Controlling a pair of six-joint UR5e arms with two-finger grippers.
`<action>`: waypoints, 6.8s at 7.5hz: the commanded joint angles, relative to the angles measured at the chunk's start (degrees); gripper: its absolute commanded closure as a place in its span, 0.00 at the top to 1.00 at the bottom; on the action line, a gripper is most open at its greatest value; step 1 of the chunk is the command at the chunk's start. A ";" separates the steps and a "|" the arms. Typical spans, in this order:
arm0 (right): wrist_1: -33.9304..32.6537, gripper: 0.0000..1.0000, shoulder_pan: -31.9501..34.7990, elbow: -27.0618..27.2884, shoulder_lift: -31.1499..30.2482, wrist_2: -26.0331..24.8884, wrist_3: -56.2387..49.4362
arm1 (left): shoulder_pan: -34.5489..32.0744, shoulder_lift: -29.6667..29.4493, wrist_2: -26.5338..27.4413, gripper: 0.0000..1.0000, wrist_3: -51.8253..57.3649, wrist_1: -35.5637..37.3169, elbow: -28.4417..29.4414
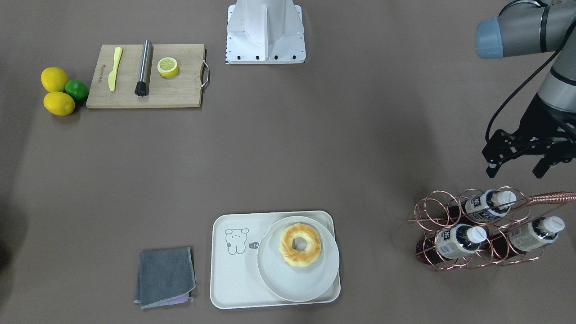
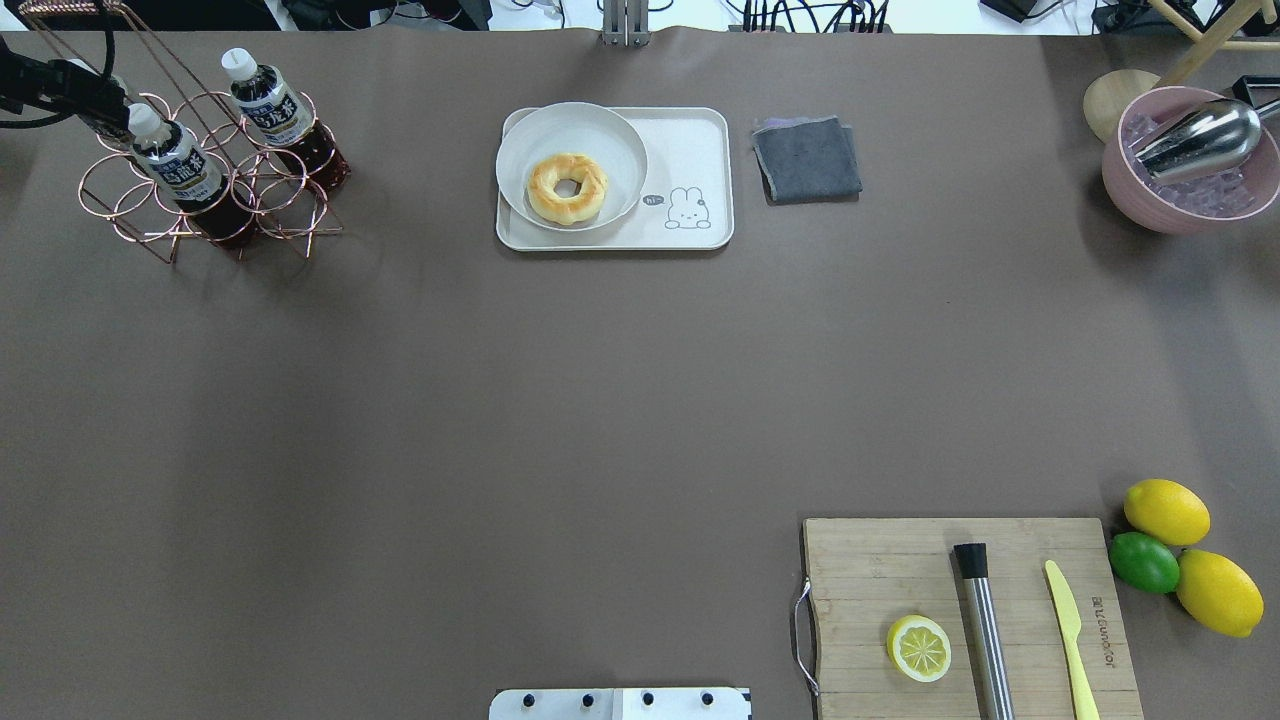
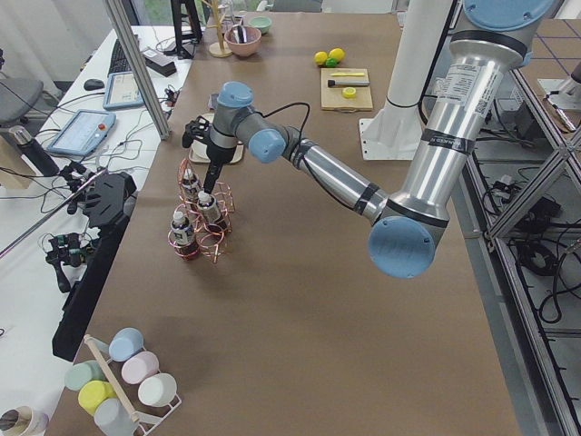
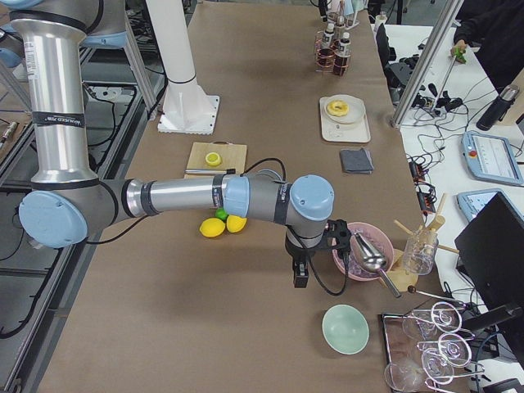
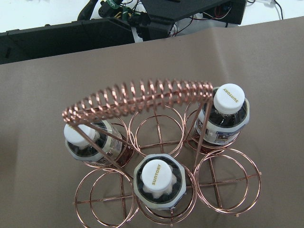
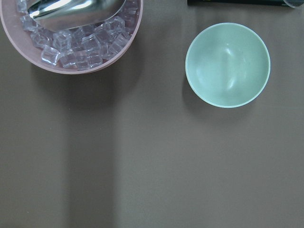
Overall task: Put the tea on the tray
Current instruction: 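Move the left gripper down onto a tea bottle in the copper rack, then lift the tea bottle out of the rack with the left gripper, then set the tea bottle upright on the table and withdraw the left gripper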
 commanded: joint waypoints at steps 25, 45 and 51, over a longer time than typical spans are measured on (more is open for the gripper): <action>0.00 1.00 -0.09 -0.31 -0.15 0.02 0.00 | -11.93 -5.02 -8.60 0.00 5.72 13.29 -9.35; 0.09 1.00 -0.09 0.31 0.21 0.37 0.00 | 44.58 -32.09 39.30 0.00 -49.39 28.24 -2.50; 0.09 1.00 0.00 0.31 0.29 0.28 0.00 | 44.41 -31.83 38.86 0.97 -43.09 28.32 -5.12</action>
